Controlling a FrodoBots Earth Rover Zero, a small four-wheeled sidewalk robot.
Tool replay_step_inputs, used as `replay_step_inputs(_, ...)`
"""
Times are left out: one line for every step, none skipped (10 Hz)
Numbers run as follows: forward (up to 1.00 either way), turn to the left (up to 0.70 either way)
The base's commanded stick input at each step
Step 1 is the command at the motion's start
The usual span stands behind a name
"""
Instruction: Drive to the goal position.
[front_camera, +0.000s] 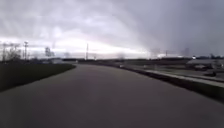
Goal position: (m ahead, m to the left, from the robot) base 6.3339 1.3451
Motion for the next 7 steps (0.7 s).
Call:
replay_step_inputs(1.00,0.36)
replay_step_inputs(1.00,0.36)
replay_step_inputs(1.00,0.36)
replay_step_inputs(1.00,0.00)
replay_step_inputs(1.00,0.00)
replay_step_inputs(1.00,0.00)
replay_step_inputs(1.00,0.00)
